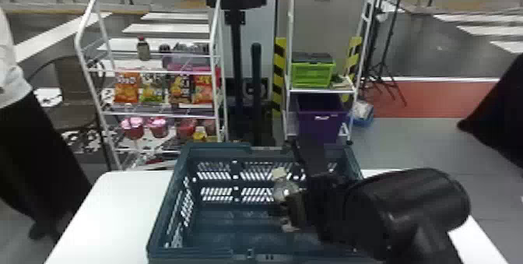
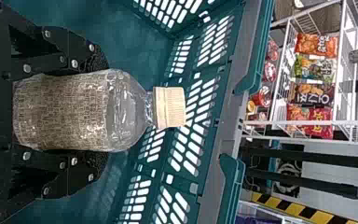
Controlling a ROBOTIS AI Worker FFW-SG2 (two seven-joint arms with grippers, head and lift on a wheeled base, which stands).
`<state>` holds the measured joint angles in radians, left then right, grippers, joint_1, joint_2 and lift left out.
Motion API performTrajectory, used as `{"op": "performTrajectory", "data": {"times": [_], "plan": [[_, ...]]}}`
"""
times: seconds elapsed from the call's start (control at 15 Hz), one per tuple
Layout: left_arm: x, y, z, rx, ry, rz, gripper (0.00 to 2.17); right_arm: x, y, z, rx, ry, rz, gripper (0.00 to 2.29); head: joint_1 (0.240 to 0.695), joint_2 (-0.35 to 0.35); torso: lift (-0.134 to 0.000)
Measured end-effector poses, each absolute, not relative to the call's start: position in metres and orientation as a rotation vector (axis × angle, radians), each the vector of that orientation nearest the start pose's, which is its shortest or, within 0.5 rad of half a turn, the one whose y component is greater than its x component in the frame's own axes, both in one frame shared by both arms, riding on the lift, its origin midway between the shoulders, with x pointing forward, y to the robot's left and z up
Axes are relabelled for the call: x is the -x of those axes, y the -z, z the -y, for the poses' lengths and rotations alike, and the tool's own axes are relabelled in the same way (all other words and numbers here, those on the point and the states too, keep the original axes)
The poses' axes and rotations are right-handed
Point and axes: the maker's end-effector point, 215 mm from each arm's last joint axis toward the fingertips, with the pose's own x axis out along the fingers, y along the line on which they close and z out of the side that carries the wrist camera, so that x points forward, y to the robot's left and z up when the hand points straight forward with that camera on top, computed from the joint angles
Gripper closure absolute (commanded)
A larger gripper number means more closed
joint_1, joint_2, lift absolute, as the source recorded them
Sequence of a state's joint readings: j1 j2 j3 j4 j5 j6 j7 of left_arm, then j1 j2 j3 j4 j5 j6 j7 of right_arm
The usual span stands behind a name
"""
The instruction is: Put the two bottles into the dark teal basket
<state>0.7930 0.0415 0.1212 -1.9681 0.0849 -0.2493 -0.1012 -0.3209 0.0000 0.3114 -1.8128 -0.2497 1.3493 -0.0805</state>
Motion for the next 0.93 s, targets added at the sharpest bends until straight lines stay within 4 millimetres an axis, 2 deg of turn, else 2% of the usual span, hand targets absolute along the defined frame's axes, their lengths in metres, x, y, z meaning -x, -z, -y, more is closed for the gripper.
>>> {"op": "performTrajectory", "data": {"times": [0.07, 0.13, 0.2, 0.47, 0.6, 0.67, 0.8, 0.93], "plan": [[-0.332, 0.415, -0.279, -0.024, 0.01, -0.141, 2.15, -0.544, 0.395, 0.043, 0.096, -0.368, -0.811, 1.2, 0.499, 0.0, 0.0], [-0.332, 0.415, -0.279, -0.023, 0.01, -0.141, 2.15, -0.543, 0.395, 0.042, 0.094, -0.367, -0.815, 0.49, 0.499, 0.0, 0.0], [-0.332, 0.415, -0.279, -0.023, 0.009, -0.142, 2.15, -0.543, 0.396, 0.041, 0.09, -0.368, -0.818, 0.03, 0.499, 0.0, 0.0], [-0.331, 0.418, -0.28, -0.023, 0.009, -0.145, 2.15, -0.531, 0.403, 0.044, 0.097, -0.363, -0.853, 0.0, 0.499, 0.0, 0.0], [-0.331, 0.418, -0.28, -0.022, 0.009, -0.146, 2.15, -0.529, 0.397, 0.041, 0.087, -0.373, -0.84, 0.0, 0.499, 0.0, 0.0], [-0.33, 0.418, -0.28, -0.022, 0.009, -0.145, 2.15, -0.528, 0.39, 0.038, 0.08, -0.381, -0.819, 0.0, 0.499, 0.0, 0.0], [-0.33, 0.415, -0.28, -0.022, 0.009, -0.14, 2.15, -0.528, 0.363, 0.031, 0.056, -0.392, -0.732, 0.0, 0.499, 0.0, 0.0], [-0.331, 0.413, -0.28, -0.023, 0.009, -0.136, 2.15, -0.524, 0.337, 0.04, 0.043, -0.378, -0.617, 0.0, 0.499, 0.0, 0.0]]}}
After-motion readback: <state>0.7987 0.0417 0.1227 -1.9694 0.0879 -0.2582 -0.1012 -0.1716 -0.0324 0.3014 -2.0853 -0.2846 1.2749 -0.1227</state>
